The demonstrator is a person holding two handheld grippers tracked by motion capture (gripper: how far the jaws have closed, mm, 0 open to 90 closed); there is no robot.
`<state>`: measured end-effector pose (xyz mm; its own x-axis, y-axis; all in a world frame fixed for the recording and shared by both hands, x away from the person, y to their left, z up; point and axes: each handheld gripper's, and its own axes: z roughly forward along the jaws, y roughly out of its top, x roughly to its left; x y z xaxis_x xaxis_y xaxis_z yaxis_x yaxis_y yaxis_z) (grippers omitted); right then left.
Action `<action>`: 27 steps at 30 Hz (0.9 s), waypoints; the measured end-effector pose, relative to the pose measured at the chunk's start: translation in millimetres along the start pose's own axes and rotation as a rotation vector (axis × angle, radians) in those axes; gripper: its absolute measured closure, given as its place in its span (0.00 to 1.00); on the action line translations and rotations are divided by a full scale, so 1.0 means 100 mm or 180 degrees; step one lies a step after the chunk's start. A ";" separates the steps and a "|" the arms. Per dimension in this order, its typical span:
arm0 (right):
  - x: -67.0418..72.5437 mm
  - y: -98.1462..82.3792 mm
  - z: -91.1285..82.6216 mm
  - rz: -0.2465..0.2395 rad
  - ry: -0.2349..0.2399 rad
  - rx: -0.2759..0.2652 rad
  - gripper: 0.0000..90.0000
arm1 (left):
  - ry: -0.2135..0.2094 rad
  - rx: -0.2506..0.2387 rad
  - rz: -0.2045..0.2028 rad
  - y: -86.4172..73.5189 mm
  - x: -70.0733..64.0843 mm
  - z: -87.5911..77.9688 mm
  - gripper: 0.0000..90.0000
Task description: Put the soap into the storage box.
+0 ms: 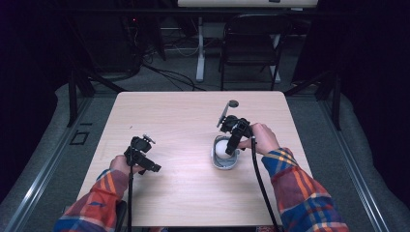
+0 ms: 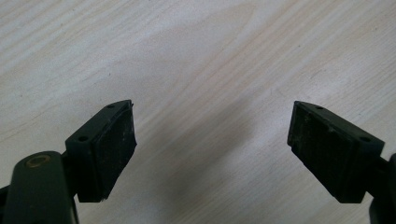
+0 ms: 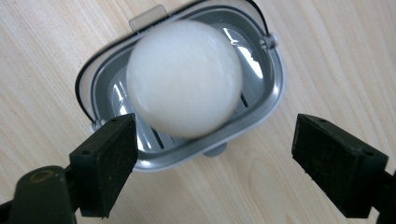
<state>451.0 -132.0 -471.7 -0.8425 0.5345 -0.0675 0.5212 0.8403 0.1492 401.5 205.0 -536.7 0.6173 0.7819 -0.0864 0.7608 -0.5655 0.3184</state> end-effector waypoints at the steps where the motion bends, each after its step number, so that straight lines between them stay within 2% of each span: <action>1: 0.00 -0.02 -0.02 0.0011 0.0002 -0.0018 0.14 | 0.0001 0.0002 -0.0001 0.00 0.00 0.00 0.17; 3: -0.02 -0.09 -0.07 0.0062 -0.0022 -0.0086 0.10 | -0.0002 0.0005 -0.0002 0.00 0.00 0.00 0.17; 7: -0.04 -0.19 -0.15 0.0101 -0.0091 -0.0075 0.05 | -0.0003 0.0003 -0.0013 0.00 0.00 0.00 0.17; 10: -0.04 -0.23 -0.17 0.0114 -0.0103 -0.0081 0.04 | -0.0002 0.0004 -0.0012 0.00 0.00 0.00 0.17; 13: -0.05 -0.38 -0.22 0.0184 -0.0158 -0.0138 0.03 | -0.0003 0.0003 -0.0011 0.00 -0.01 0.00 0.17; 16: -0.07 -0.45 -0.25 0.0192 -0.0190 -0.0125 0.02 | -0.0003 0.0000 -0.0013 0.00 -0.01 0.00 0.17; 17: -0.08 -0.54 -0.27 0.0234 -0.0218 -0.0144 0.02 | -0.0001 0.0001 -0.0012 0.00 -0.01 0.00 0.17; 19: -0.08 -0.56 -0.29 0.0232 -0.0232 -0.0131 0.02 | 0.0002 0.0004 -0.0003 0.00 -0.01 0.00 0.17; 22: -0.10 -0.70 -0.33 0.0290 -0.0285 -0.0148 0.01 | 0.0000 0.0000 -0.0014 0.00 -0.01 0.00 0.17; 23: -0.12 -0.80 -0.34 0.0350 -0.0300 -0.0156 0.01 | 0.0005 0.0007 -0.0002 0.00 0.00 0.00 0.17; 25: -0.12 -0.84 -0.34 0.0379 -0.0291 -0.0182 0.00 | 0.0004 0.0008 -0.0003 0.00 -0.01 0.00 0.17; 27: -0.14 -0.95 -0.35 0.0457 -0.0327 -0.0210 0.00 | 0.0002 0.0016 -0.0001 0.00 -0.01 0.00 0.17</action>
<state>408.6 -222.8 -450.6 -0.7399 0.6578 -0.1408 0.6222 0.7487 0.2287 401.4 204.1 -536.8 0.6169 0.7823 -0.0860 0.7620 -0.5665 0.3137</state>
